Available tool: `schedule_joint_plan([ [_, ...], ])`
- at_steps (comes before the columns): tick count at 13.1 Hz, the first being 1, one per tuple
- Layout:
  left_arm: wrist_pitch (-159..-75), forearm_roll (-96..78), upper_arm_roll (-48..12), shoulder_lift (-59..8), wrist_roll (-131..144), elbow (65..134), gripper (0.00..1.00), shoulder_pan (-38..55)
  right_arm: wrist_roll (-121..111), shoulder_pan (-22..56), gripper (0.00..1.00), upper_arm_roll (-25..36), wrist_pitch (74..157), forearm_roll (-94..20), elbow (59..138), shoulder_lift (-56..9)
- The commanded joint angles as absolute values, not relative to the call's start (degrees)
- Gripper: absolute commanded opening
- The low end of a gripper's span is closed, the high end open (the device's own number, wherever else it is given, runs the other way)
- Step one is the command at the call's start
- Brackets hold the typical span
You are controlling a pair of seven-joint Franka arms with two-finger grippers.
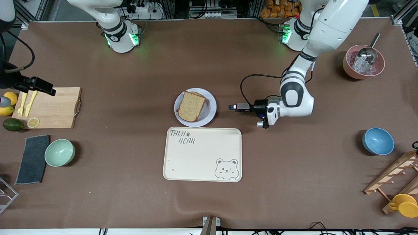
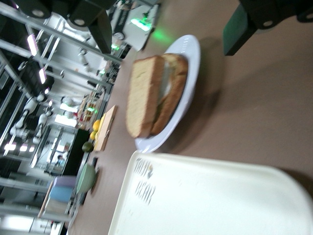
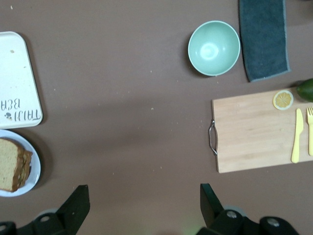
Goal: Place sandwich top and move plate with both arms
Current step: 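Grasp the rim of the white plate with the left gripper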
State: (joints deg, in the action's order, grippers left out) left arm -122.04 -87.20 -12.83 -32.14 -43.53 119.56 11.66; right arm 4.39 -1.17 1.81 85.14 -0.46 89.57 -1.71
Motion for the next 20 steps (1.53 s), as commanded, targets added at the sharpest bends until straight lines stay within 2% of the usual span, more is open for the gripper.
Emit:
schedule_joint_plan([
  [1,-122.3,-91.1,-13.0,-36.2,-55.9,119.8,1.00,10.9,1.5,-2.4,1.00,2.5,80.8,-4.4,90.3,1.0],
  [4,-122.3,-95.4,-13.4,-37.3,-58.9,119.4,0.94,12.7,-1.4,-4.7,1.00,2.7,79.4,-5.7,90.4,1.4],
  [9,-122.3,-103.5,-13.5,-38.9,-63.1,118.7,0.90,15.8,-3.1,-5.3,1.00,2.6,80.3,0.2,90.3,1.3],
  [12,-122.9,-105.0,-13.4,-40.2,-63.9,117.2,0.83,18.2,-3.4,-5.3,1.00,2.6,83.7,-0.2,90.4,0.9],
  [14,-123.3,-104.9,-13.3,-41.7,-66.2,115.6,0.71,18.9,-3.4,-4.9,1.00,2.3,83.9,-0.2,90.4,1.1],
  [20,-126.8,-105.6,-13.4,-44.7,-67.7,112.2,0.60,21.4,-3.4,-3.5,1.00,2.2,86.0,-0.2,90.1,0.8],
])
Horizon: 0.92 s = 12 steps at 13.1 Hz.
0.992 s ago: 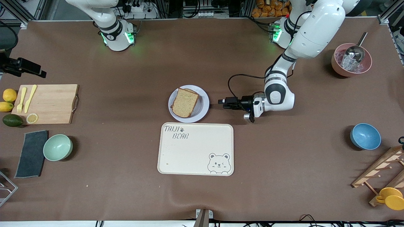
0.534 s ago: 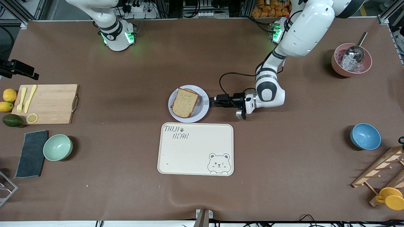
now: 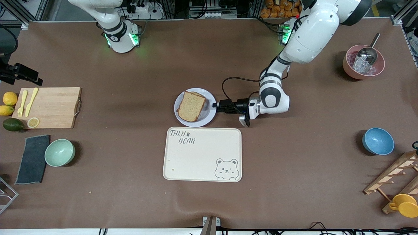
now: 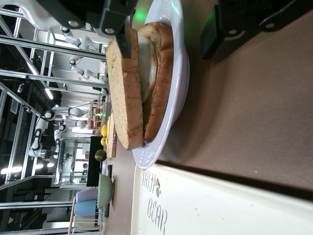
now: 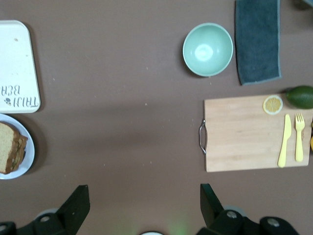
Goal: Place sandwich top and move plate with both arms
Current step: 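Grasp the rim of the white plate with the left gripper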
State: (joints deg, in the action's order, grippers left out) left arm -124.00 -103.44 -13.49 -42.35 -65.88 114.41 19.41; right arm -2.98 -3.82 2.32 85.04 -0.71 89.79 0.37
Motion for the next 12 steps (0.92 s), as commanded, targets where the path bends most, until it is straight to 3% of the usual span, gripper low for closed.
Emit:
schedule_joint_plan([
  [1,-126.9,-105.6,-13.4,-44.9,-67.7,111.9,0.60,21.4,-3.4,-3.4,1.00,2.1,86.0,-0.3,89.9,0.8],
  [10,-127.1,-110.5,-13.4,-47.3,-73.0,110.2,0.30,23.2,-3.3,-3.9,1.00,2.4,85.9,-0.4,88.7,0.5],
  [12,-127.1,-110.5,-13.4,-47.0,-73.0,110.2,0.12,22.9,-3.3,-4.0,1.00,2.5,86.0,-0.4,88.3,0.5],
])
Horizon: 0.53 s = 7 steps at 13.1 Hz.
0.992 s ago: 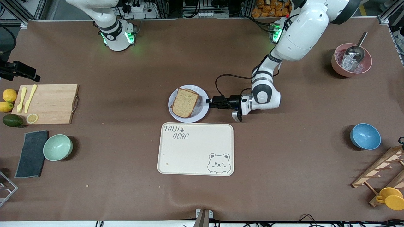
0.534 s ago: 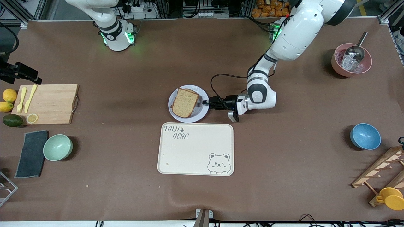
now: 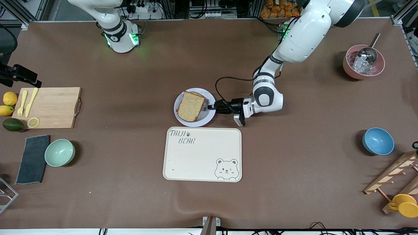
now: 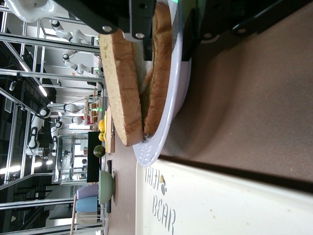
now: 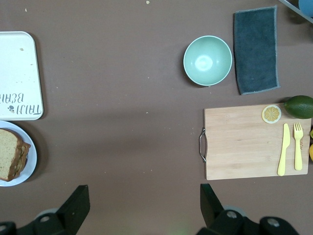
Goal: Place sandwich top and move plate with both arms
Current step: 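Slide the plate with the left gripper onto the white bear tray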
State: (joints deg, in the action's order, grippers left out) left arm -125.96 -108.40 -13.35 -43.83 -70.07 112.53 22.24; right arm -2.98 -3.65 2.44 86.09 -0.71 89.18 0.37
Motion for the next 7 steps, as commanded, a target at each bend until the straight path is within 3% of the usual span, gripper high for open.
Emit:
schedule_joint_plan([
  [1,-127.1,-110.4,-13.4,-47.0,-73.0,110.2,0.08,22.9,-3.3,-4.0,1.00,2.5,86.0,-0.4,88.3,0.4],
  [3,-127.1,-110.4,-13.4,-46.8,-73.1,110.2,0.00,22.9,-3.3,-3.9,1.00,2.5,86.0,-0.4,88.3,0.4],
  [7,-127.0,-111.0,-13.5,-46.7,-75.2,110.2,0.00,22.3,-3.3,-3.9,1.00,2.5,86.0,-0.4,88.3,0.4],
])
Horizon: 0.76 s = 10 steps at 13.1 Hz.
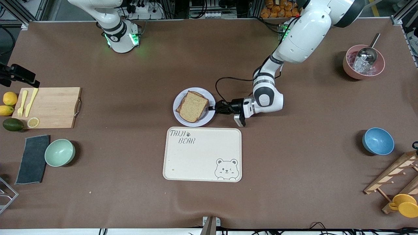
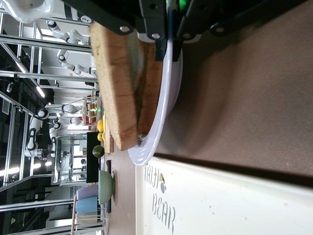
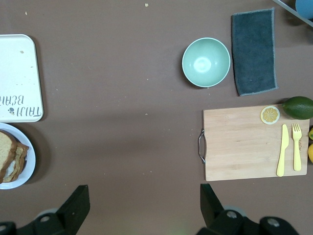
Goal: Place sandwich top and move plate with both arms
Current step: 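Slide the plate with the left gripper onto the white bear tray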
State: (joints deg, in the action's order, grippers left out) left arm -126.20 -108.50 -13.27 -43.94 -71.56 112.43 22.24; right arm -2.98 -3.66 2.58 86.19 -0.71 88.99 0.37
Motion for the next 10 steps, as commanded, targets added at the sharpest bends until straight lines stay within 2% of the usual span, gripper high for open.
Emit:
schedule_joint_plan([
  [1,-127.0,-111.0,-13.5,-46.5,-75.1,110.3,0.00,22.3,-3.3,-3.9,1.00,2.5,86.0,-0.4,88.3,0.4],
  [6,-127.0,-111.0,-13.6,-44.4,-74.2,110.9,0.00,22.2,-3.3,-3.8,1.00,2.5,86.0,-0.4,88.3,0.4],
  [10,-127.0,-111.2,-13.7,-40.2,-71.0,113.8,0.00,22.1,-3.3,-3.8,1.00,2.5,86.0,-0.4,88.3,0.3],
])
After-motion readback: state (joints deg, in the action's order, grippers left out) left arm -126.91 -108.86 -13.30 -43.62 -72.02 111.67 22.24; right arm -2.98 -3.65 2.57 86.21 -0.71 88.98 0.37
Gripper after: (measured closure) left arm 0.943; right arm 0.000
